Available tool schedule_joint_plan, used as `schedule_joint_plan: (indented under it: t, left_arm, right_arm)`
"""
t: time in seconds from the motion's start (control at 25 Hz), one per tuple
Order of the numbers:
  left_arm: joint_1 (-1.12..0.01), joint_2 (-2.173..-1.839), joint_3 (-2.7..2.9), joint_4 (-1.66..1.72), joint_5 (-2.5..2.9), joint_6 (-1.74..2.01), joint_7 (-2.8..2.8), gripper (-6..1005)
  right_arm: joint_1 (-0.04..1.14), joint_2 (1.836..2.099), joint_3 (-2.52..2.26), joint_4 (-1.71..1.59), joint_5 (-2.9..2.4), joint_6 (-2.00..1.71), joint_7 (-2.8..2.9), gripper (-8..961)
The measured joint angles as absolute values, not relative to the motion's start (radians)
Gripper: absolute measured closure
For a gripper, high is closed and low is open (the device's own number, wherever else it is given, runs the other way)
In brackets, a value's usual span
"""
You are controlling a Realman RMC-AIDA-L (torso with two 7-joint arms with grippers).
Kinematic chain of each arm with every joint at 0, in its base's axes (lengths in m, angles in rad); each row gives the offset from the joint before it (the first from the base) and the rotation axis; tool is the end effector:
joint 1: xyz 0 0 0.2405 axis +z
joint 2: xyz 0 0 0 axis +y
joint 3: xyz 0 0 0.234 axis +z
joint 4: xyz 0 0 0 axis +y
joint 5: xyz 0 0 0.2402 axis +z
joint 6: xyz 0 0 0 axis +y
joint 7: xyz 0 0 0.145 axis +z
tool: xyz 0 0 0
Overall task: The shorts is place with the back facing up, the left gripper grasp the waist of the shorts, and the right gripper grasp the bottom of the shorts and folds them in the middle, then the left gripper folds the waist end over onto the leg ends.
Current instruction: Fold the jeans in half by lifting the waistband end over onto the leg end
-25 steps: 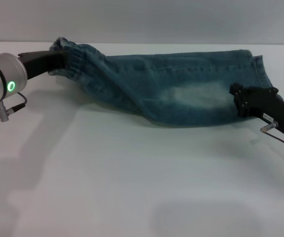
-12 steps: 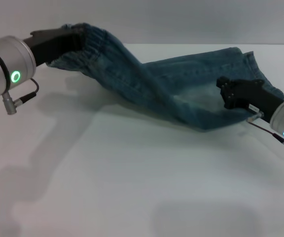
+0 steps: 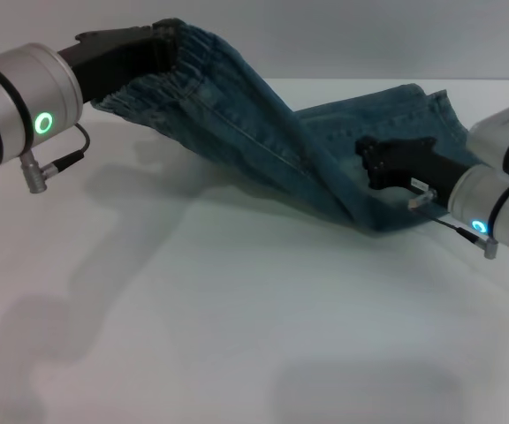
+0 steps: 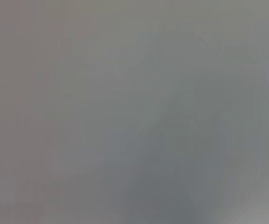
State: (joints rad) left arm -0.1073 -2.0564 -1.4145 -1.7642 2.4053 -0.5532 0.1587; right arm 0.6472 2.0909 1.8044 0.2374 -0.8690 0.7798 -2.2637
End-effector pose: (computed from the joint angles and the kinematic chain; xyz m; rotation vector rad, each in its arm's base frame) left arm -0.1050 0.3686 0.0427 -2.0078 -0.9350 -0.6729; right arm 0.2698 0.4030 -0.0706 -2.1928 0.7228 0.5815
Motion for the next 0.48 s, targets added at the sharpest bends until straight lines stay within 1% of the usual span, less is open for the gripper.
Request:
schedule_joint_plan:
  t: [0.24, 0.48]
  left_arm:
    - [-0.115, -2.057, -1.403, -1.790, 2.397, -0.549, 0.160, 990]
    - [-0.121, -2.057, -1.397, -1.804, 2.395, -0.547, 0.169, 990]
  right_arm:
    - [0.670, 2.091, 1.696, 0.252, -0.829, 0.778, -2.168, 954]
    - [0.679, 2.091, 1.422, 0.305, -0.646, 0.738, -2.131, 953]
